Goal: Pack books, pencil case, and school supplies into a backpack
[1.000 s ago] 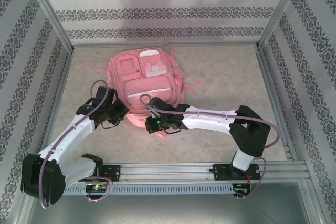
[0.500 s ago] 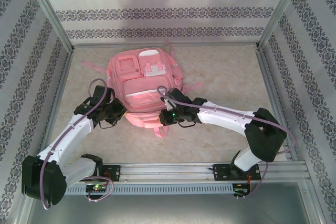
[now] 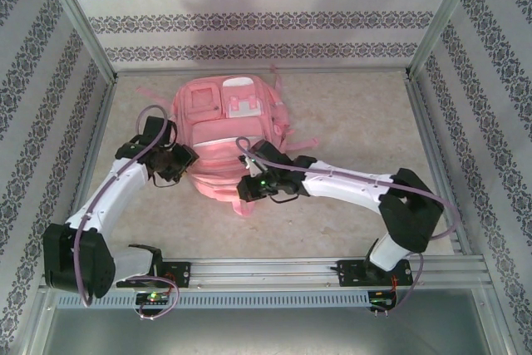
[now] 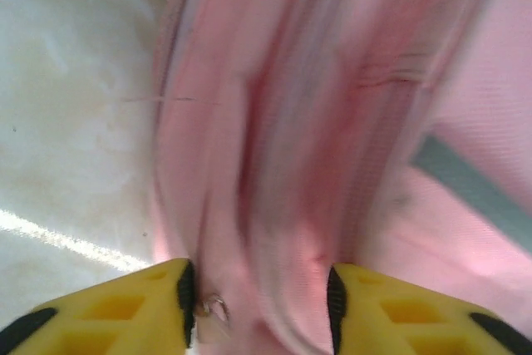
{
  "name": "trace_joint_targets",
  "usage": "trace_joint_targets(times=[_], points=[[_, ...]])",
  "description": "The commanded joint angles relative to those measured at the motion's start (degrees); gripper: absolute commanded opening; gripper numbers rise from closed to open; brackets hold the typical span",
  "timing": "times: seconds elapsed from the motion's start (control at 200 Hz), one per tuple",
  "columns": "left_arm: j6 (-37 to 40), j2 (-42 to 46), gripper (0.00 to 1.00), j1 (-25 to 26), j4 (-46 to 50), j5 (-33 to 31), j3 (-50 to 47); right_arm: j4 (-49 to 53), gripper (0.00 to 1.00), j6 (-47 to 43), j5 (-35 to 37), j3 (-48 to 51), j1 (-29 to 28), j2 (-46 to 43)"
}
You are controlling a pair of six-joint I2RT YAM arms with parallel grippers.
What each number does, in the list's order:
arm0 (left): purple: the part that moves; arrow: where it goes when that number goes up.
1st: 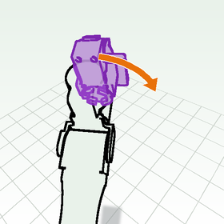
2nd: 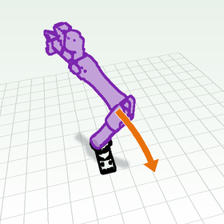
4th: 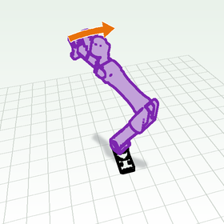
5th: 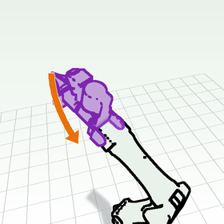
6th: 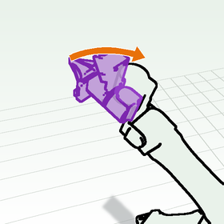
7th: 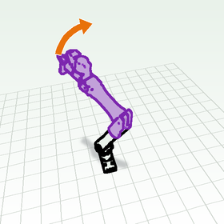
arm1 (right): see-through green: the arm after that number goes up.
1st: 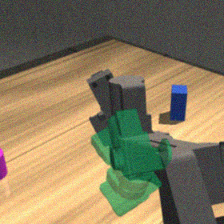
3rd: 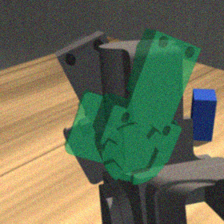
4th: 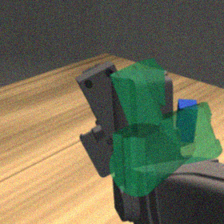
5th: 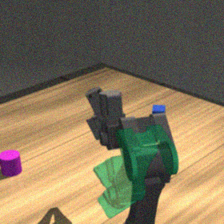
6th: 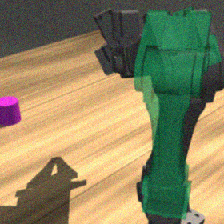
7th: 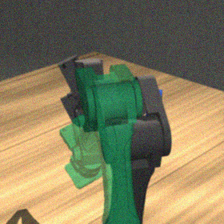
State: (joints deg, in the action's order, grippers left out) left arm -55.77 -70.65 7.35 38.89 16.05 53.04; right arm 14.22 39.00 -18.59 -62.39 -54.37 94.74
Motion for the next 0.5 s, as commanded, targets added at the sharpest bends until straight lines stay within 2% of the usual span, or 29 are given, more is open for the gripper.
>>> trace_joint_targets(times=[0.0,0.225,0.32,0.495], points=[[-2.3,3.2,0.50,-0.4,2.0,2.2,0.9,-8.3,0.00,8.5,0.4,-4.7,-2.5,3.7],[-8.0,11.8,0.54,-0.3,4.8,4.1,-4.4,-11.1,0.00,9.9,1.8,-9.7,-5.2,10.0],[-10.7,12.0,0.54,0.6,3.4,6.2,-6.7,-11.5,0.00,10.1,2.5,-10.0,-5.6,10.8],[-13.4,11.2,0.54,3.9,2.0,5.1,-9.2,-11.3,0.00,9.5,4.3,-8.9,-5.6,9.6]])
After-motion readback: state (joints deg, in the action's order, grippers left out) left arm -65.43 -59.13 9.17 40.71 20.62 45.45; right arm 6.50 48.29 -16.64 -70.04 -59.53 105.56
